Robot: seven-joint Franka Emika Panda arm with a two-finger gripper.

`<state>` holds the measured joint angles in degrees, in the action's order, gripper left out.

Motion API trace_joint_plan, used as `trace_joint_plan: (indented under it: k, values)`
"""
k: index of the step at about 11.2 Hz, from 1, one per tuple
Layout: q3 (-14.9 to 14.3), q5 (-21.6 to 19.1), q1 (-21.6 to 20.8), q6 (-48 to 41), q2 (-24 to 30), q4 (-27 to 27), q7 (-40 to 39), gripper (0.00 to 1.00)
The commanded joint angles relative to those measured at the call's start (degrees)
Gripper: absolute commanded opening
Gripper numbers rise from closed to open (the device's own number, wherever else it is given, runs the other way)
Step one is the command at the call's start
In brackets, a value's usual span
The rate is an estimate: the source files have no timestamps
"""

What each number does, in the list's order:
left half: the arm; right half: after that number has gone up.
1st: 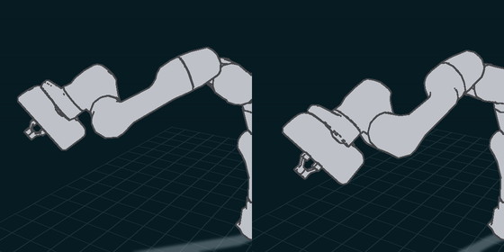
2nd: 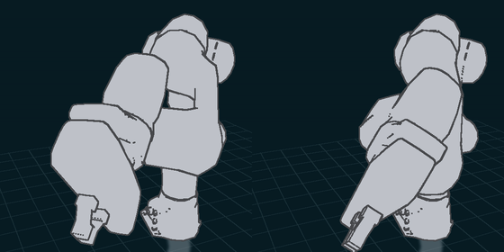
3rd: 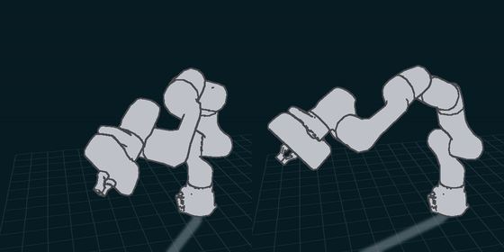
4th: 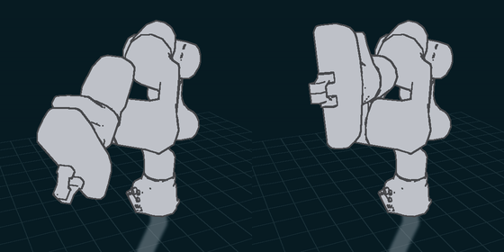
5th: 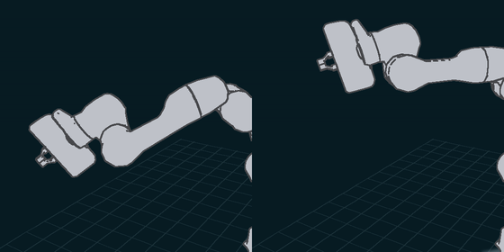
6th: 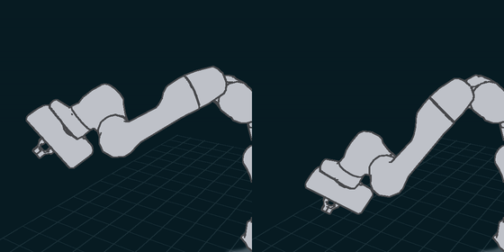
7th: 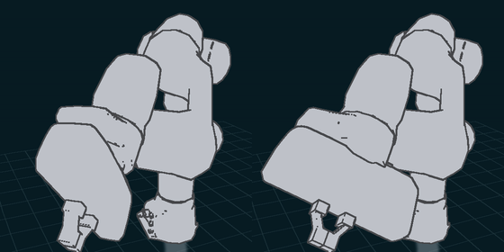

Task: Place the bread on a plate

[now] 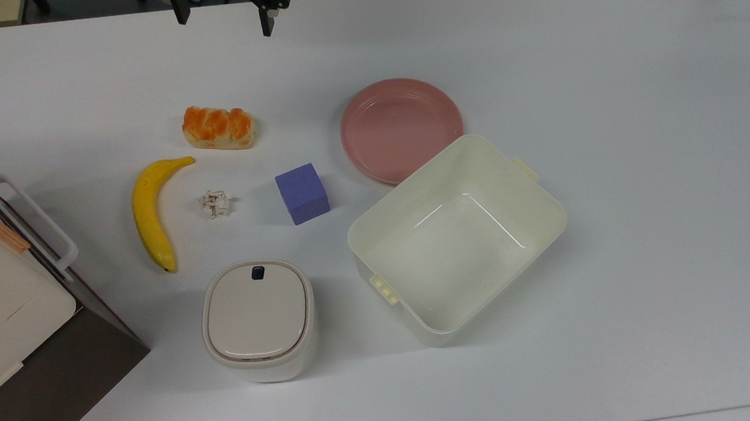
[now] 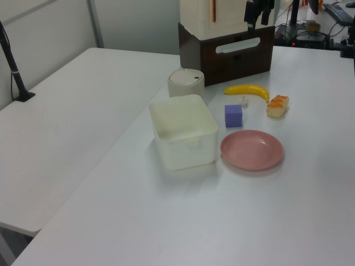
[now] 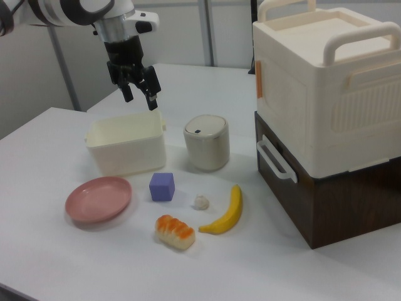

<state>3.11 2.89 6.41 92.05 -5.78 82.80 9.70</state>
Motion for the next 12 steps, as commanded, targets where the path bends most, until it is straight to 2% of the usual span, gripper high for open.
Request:
trace_joint_plan:
  k: [1,4,6,12]
  values:
    - [0.1,-2.4,3.1,-8.2,2.7,-0.1,-8.5,1.0]
    - [0.2,-2.0,3.0,-8.0,2.4,-0.1,-8.9,1.0]
    - [0.1,-3.2,3.3,-8.4,3.1,-0.1,-12.4,1.0]
    - [0.0,-1.7,3.3,-8.1,3.3,-0.1,-13.0,1.0]
